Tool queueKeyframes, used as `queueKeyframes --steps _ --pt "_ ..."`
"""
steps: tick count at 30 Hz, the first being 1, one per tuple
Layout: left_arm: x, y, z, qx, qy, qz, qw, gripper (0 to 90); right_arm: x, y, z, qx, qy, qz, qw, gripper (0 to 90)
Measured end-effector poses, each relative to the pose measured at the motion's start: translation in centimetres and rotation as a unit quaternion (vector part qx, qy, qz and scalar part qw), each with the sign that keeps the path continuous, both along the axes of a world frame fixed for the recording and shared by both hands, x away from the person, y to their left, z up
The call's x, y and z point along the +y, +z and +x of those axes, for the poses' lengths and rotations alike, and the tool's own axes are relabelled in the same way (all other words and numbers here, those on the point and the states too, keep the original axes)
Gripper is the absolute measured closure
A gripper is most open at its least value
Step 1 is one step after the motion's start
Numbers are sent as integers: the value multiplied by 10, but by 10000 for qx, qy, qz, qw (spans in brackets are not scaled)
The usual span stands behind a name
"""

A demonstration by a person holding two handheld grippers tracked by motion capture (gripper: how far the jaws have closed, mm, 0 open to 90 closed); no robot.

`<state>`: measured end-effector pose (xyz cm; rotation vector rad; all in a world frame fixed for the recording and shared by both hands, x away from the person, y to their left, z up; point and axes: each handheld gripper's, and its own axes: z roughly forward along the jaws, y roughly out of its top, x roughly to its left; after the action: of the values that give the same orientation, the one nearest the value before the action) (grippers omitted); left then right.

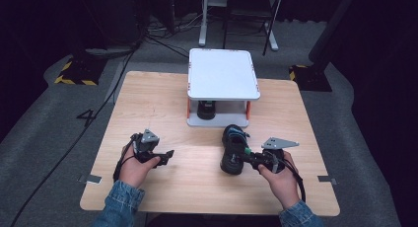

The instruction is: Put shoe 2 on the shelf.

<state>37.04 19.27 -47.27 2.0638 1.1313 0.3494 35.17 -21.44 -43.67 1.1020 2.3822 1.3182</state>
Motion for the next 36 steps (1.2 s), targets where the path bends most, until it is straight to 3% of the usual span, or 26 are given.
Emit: queueKeyframes --steps 6,10,14,16,18,21,24,29,30,31,33,36 --pt "7 2 -3 -12 109 -2 9999 263 0 17 20 -284 -88 -3 9996 801" --pt "11 1 -6 -6 187 -19 9998 263 4 22 46 -444 -167 -207 9987 800" --pt "15 1 -7 -21 217 -12 9998 264 7 20 69 -511 -206 -387 9977 800" --pt "17 0 -7 -12 237 4 9997 265 13 17 95 -618 -183 -488 9967 799" --pt "18 -1 -8 20 251 -19 9997 265 14 16 101 -646 -181 -521 9964 799" --pt "21 -3 -9 34 265 3 9996 264 23 9 129 -775 -177 -725 9942 798" --pt "24 -4 -9 54 322 -13 9995 265 29 2 144 -813 -91 -826 9932 795" --pt "30 -7 -9 80 354 3 9993 269 34 -16 158 -756 -14 -782 9941 779" --pt "31 -7 -10 64 392 -9 9992 269 35 -18 158 -911 -38 -887 9919 773" --pt "31 -7 -10 64 392 -9 9992 269 35 -18 157 -907 -18 -858 9922 750" --pt "31 -7 -10 69 389 -15 9992 270 35 -20 156 -824 75 -697 9941 644" --pt "29 -6 -9 67 358 -12 9993 274 35 -17 145 -851 -60 -546 9949 480"
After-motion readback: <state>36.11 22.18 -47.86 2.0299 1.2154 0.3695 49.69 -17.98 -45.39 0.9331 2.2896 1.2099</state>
